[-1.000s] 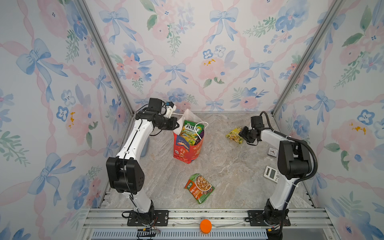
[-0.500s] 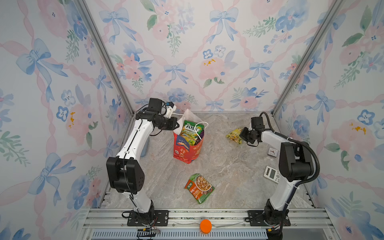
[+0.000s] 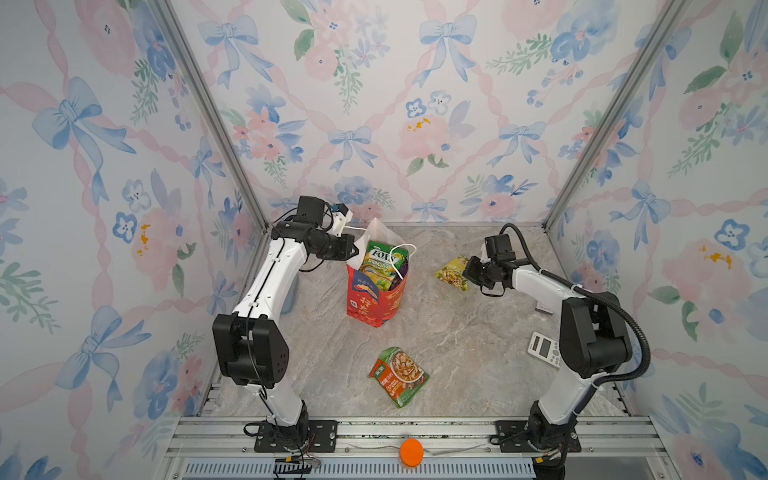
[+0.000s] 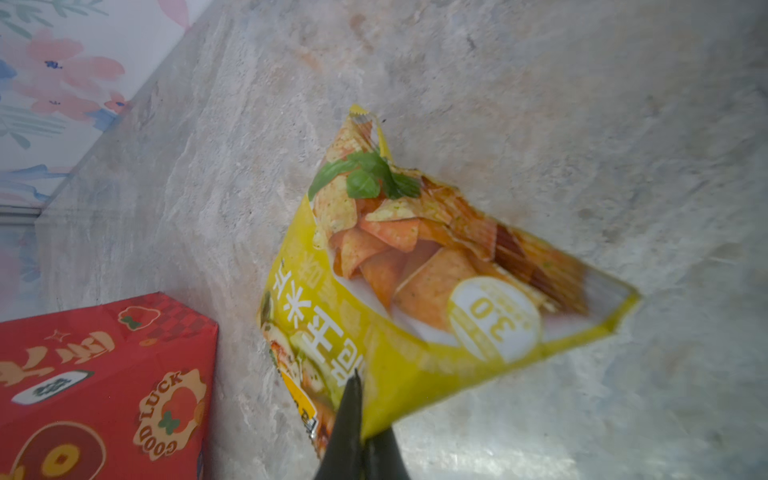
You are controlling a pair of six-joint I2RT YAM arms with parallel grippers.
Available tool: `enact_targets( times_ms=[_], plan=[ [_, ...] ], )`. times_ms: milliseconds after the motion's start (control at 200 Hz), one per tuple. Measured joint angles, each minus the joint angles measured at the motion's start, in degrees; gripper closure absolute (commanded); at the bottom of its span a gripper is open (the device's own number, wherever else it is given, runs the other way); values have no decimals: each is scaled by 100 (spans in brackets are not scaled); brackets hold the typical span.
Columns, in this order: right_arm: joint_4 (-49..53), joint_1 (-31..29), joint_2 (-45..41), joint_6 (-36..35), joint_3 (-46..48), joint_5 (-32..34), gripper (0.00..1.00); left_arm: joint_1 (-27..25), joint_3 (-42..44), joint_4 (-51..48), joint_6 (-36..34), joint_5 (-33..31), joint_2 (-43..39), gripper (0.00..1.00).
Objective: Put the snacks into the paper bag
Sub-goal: 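Lower the right gripper and close it on the yellow packet's corner, then lift the yellow packet with the right gripper and carry it over the bag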
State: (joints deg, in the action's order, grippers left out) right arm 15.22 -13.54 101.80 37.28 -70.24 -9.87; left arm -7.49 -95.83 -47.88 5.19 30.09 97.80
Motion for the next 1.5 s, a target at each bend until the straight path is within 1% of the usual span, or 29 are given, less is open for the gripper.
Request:
enact_targets(
  times_ms=[285, 500, 665, 865, 1070, 1260, 1500],
  plan=[
    [127, -647, -811, 133, 229, 149, 98, 0, 0, 0, 0, 2, 0, 100],
    [326, -955, -1602, 173, 210, 354, 99, 0, 0, 0, 2, 2, 0, 100],
    [743, -1200, -1853, 103, -243, 605, 99, -2, 0, 0, 2, 2, 0, 100],
    [1113, -1440, -1878, -153, -1290, 846, 99, -4, 0, 0, 0, 0, 0, 100],
    [1202, -1624, -1574, -444, -2625, 1023, 99, -4, 0, 0, 0, 0, 0, 100],
    [1386, -1963, -833, -726, -3862, 1082, 99, -7, 0, 0, 2, 0, 0, 100],
    [1716, -2439, 164, -979, -4994, 1154, 99, -7, 0, 0, 0, 0, 0, 100]
  ],
)
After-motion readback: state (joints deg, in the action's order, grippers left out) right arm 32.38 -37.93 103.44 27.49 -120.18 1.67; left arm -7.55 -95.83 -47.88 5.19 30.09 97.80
